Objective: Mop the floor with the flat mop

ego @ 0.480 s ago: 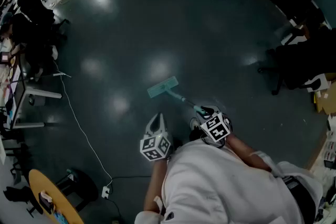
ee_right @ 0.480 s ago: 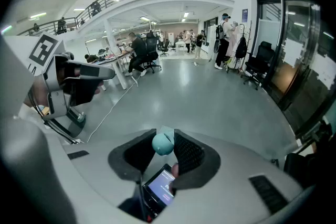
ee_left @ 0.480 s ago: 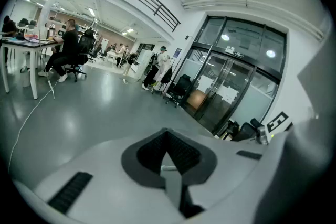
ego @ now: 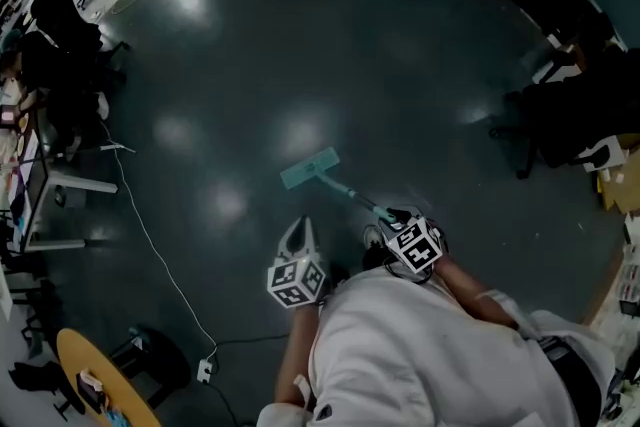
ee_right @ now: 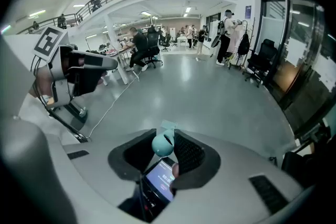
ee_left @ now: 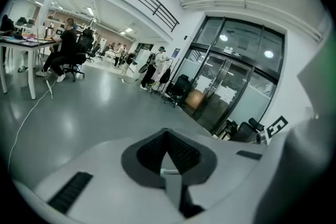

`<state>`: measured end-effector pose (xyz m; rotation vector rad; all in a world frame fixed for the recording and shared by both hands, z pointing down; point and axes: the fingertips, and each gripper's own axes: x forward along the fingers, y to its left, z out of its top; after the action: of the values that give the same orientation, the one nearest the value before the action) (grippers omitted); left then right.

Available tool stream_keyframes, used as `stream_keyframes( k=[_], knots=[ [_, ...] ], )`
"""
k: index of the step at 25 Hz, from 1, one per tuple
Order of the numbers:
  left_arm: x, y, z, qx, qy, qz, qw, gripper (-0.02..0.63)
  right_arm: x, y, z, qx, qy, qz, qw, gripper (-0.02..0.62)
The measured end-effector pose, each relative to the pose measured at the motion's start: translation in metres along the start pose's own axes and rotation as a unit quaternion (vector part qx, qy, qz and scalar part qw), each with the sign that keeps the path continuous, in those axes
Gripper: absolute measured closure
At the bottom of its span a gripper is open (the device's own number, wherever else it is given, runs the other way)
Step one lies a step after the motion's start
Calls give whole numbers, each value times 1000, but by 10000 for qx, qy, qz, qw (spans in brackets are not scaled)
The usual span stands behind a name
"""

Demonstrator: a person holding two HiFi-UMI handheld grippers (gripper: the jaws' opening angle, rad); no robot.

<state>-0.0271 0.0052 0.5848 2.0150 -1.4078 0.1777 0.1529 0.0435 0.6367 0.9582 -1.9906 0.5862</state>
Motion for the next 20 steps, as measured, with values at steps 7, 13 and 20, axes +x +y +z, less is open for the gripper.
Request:
stream_keyframes(
  k=[7, 13, 20],
  knots=[
    [-7, 12, -7, -28, 79, 143, 9999, 606, -6, 5, -54, 172, 399, 17, 9991, 485],
    [-14, 31, -17, -180, 181, 329, 9991, 606, 47, -8, -26, 123, 245, -193, 9994, 485],
    [-28, 55, -18, -359, 165, 604, 9974, 604, 187, -27, 68, -314, 104, -338, 9989, 485]
  ],
)
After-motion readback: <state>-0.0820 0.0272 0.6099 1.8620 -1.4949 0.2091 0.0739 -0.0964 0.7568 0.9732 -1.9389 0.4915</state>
